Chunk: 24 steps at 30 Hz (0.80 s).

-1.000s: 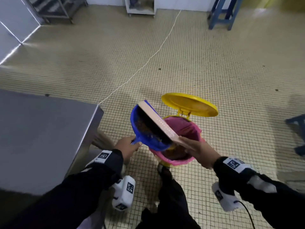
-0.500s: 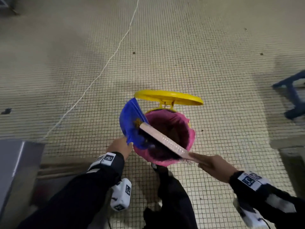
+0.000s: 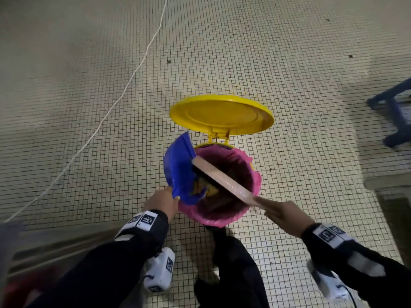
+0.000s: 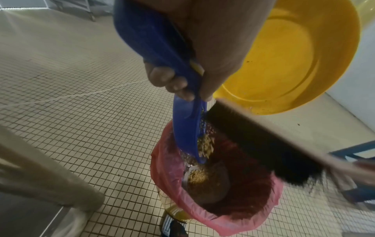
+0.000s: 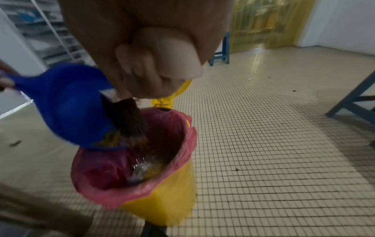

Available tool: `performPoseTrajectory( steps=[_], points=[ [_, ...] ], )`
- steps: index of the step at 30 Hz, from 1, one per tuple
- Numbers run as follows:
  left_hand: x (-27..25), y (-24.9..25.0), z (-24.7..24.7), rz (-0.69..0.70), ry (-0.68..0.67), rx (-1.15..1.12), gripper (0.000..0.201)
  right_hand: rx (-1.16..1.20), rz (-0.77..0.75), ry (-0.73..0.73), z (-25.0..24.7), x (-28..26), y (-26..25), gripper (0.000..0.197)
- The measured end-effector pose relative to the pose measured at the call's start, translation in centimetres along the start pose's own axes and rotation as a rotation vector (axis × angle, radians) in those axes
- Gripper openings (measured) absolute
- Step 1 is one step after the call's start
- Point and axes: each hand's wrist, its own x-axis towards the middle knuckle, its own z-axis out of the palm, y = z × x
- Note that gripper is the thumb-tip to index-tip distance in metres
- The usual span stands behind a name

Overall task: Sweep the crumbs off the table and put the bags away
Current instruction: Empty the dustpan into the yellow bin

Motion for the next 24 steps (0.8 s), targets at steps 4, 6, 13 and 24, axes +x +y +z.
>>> performPoseTrajectory(
  steps=[4,6,13,24],
  points=[
    [0.1,-0.2,0.2,0.053,-0.025,0.043,0.024,0.081,-0.044,0.142,-0.2,2.4,-1.0,0.056],
    [0.1,-0.2,0.2,0.059,-0.016,0.016,0.023,0.023,-0.020,0.093,0.1,2.8,-1.2,0.052],
    [0.1,-0.7,0.0,0.054,-0.013,0.050,0.025,-0.017,-0.013,-0.074,1.4,-0.9,-1.8,0.058],
    [-0.5,-1.4,0.7,0.048,-0.062,0.110,0.022,-0.252,0.156,-0.190,1.3,-0.5,-1.1,0.049]
  ],
)
